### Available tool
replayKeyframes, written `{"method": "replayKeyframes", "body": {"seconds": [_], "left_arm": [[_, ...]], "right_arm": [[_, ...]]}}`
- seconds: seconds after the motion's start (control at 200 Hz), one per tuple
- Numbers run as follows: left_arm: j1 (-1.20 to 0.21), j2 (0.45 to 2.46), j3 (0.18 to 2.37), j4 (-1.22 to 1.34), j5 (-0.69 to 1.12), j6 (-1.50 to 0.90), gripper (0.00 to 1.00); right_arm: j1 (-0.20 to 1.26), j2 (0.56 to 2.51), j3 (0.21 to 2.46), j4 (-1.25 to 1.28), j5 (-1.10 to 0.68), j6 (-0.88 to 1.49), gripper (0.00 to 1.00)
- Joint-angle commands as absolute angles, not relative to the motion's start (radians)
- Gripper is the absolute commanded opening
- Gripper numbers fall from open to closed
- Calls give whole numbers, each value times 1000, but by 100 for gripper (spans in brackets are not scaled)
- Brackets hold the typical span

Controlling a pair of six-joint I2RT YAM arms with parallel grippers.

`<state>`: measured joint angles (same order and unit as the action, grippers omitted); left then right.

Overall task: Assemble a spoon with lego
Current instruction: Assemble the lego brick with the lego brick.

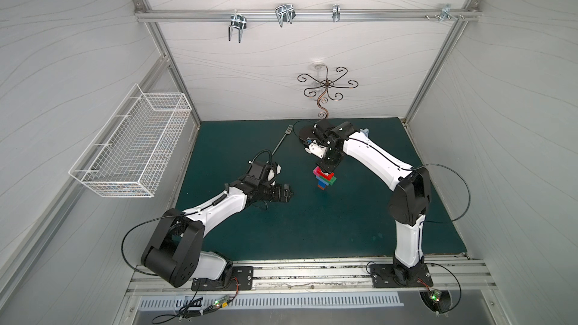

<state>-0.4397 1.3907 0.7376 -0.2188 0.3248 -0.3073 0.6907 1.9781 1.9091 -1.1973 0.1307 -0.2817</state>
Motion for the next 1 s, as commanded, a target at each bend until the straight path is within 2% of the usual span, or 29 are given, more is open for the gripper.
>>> {"method": "replayKeyframes", "body": {"seconds": [0.0, 0.996], "left_arm": [[-443, 1399, 781, -193, 310, -287, 100], [-443, 1404, 781, -199, 307, -293, 100]], "right_arm": [[681, 1997, 1931, -1199, 112, -289, 17], [665, 1991, 1888, -1207, 57, -282, 17]]}}
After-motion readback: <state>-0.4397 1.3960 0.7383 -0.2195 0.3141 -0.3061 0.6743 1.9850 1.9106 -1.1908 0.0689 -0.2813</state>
